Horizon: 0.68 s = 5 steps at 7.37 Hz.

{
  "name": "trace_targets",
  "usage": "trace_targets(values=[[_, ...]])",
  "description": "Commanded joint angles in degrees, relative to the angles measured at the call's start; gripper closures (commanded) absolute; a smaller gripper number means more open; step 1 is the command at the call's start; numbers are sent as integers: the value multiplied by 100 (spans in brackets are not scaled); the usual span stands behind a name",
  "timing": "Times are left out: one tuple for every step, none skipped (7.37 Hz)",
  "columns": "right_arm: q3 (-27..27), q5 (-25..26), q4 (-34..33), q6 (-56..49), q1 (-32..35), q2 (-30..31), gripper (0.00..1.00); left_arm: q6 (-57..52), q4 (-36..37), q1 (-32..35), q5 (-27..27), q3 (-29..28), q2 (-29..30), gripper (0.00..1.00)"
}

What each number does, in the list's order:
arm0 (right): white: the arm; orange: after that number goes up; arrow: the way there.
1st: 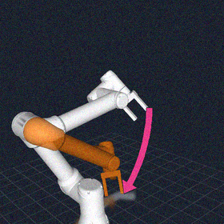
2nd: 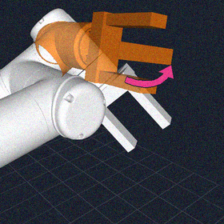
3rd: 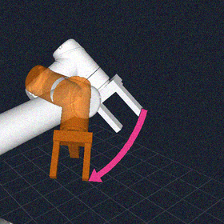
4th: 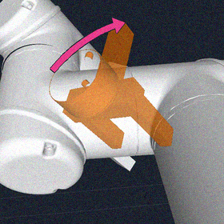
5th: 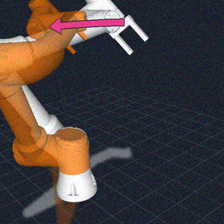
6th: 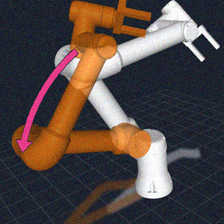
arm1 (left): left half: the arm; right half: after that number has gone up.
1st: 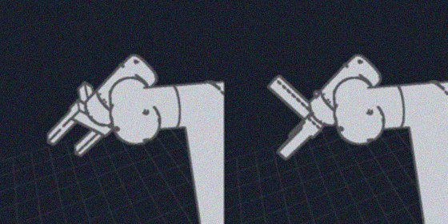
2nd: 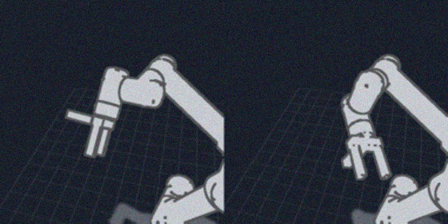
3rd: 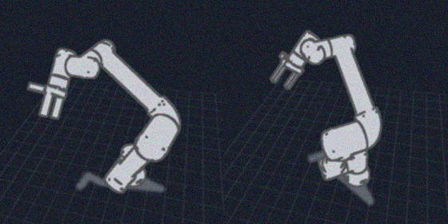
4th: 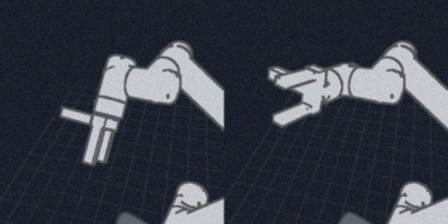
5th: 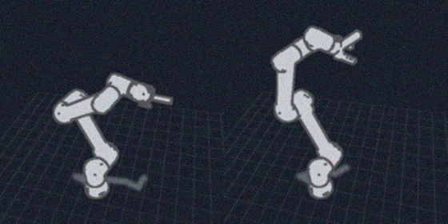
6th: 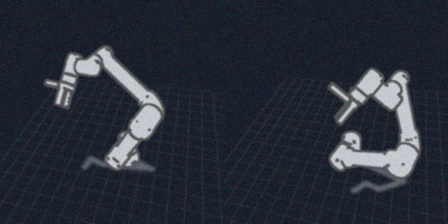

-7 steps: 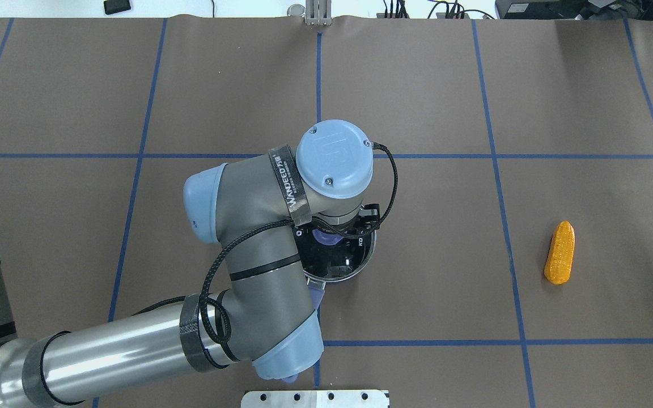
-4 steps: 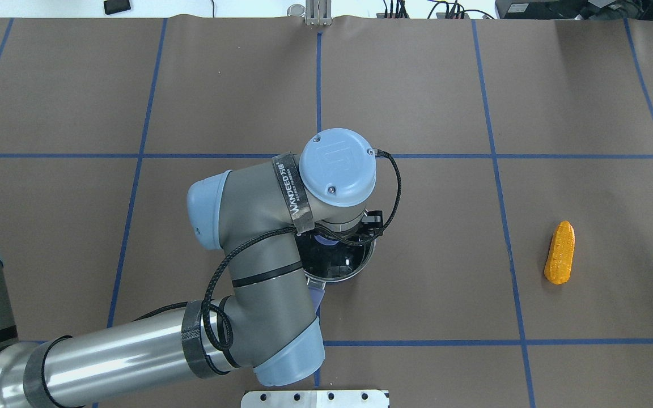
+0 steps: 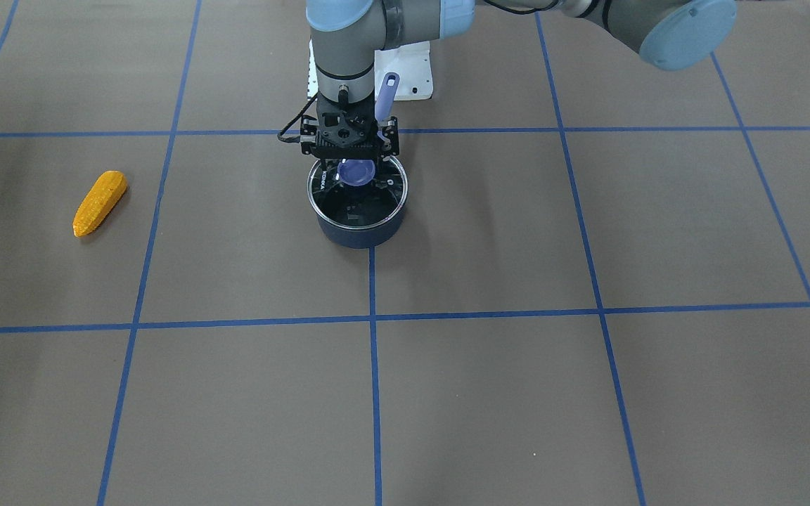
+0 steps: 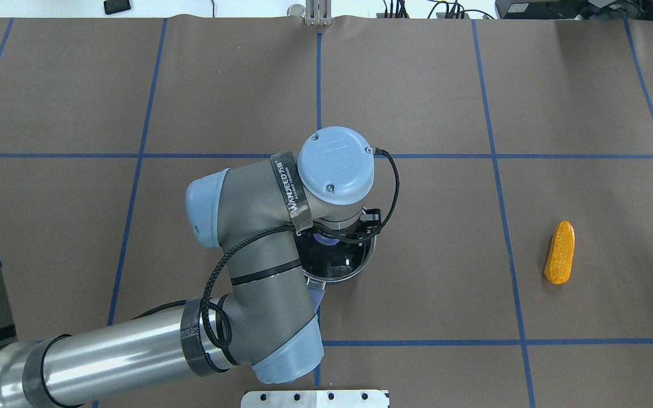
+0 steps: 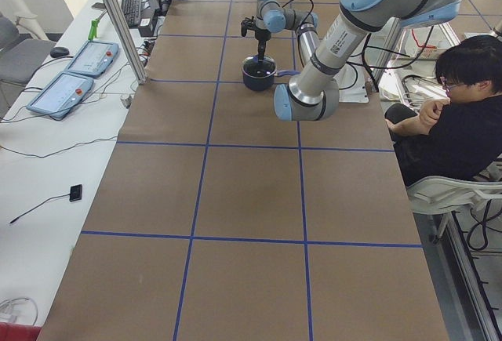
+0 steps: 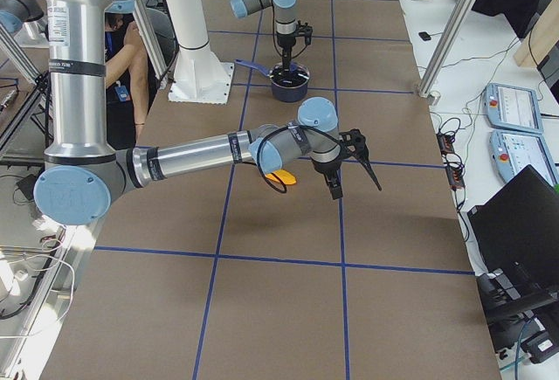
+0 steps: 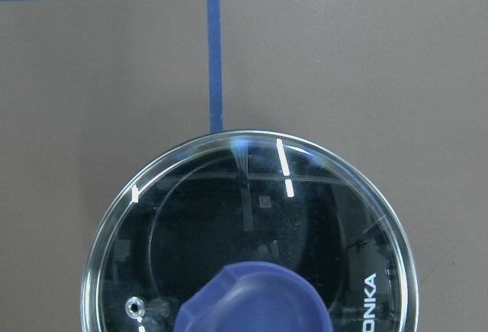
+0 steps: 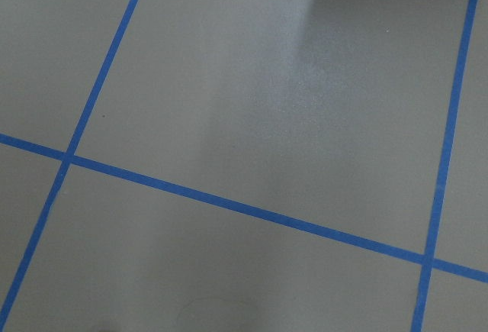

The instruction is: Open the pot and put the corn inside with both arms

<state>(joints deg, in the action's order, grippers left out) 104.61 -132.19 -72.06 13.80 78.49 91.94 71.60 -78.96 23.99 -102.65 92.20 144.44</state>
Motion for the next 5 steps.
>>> trace_targets(values=[[-2, 0, -1, 0, 0, -1, 0, -6, -6, 9, 34, 0, -21, 11], [-2, 0, 7, 0, 0, -1, 0, -6, -23, 9, 43, 0, -30, 16], [-2, 0, -1, 0, 0, -1, 0, -6, -23, 18, 43, 0, -39, 31], [-2, 0, -1, 0, 0, -1, 0, -6, -23, 44, 43, 9, -39, 47], [-2, 0, -1, 0, 0, -9, 0, -6, -23, 44, 43, 35, -30, 62]])
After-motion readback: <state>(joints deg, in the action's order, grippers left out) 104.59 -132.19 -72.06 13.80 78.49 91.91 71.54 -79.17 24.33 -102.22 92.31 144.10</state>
